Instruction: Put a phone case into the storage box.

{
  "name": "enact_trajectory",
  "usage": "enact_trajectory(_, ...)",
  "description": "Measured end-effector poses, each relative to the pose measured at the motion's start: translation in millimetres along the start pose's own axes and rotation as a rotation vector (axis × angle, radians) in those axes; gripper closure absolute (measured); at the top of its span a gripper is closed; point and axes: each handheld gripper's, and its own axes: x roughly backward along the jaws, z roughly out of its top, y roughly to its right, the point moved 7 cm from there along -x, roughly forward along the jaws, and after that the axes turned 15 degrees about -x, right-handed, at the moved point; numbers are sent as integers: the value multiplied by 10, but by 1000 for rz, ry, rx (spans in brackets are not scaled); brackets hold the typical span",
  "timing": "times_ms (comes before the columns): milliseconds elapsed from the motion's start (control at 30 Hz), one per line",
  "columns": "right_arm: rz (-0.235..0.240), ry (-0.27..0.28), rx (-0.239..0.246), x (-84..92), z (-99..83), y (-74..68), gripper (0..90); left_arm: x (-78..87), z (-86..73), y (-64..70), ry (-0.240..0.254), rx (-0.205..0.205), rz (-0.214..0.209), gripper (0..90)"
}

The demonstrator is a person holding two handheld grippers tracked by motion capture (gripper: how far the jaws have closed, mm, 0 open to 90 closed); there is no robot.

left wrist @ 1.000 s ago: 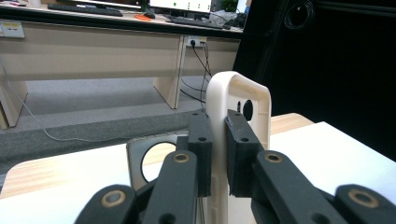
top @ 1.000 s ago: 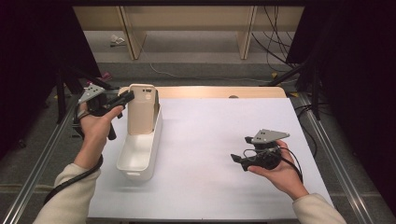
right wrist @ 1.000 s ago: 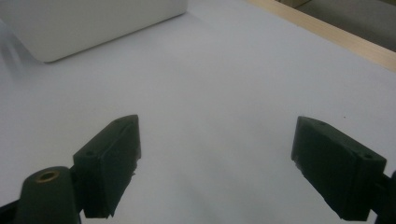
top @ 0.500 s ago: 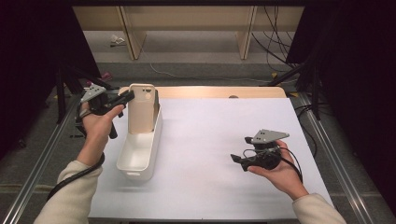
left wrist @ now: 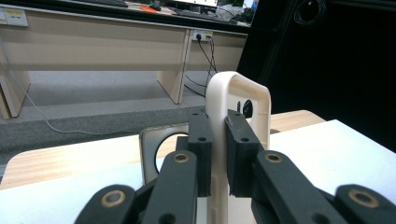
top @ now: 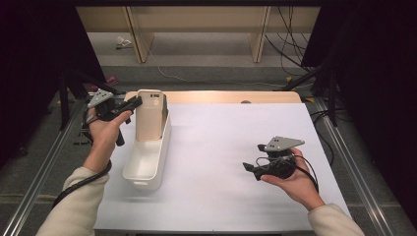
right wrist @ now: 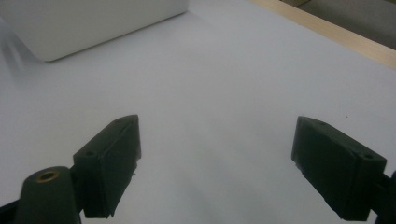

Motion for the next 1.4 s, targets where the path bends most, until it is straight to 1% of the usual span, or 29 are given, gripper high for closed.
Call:
enact_trajectory(533,2,-3,-2,-5,-5,2,164,-153,-187,-46,-38,8,-14,818)
enact_trajectory(1000,2,-3,-1,-6,-6,4,165,-227,-329,-84,-73,20,-17,818)
enact_trajectory(1400,3,-3,0,-4,-6,3,165,-282,-408,-102,-93,29,-14,817)
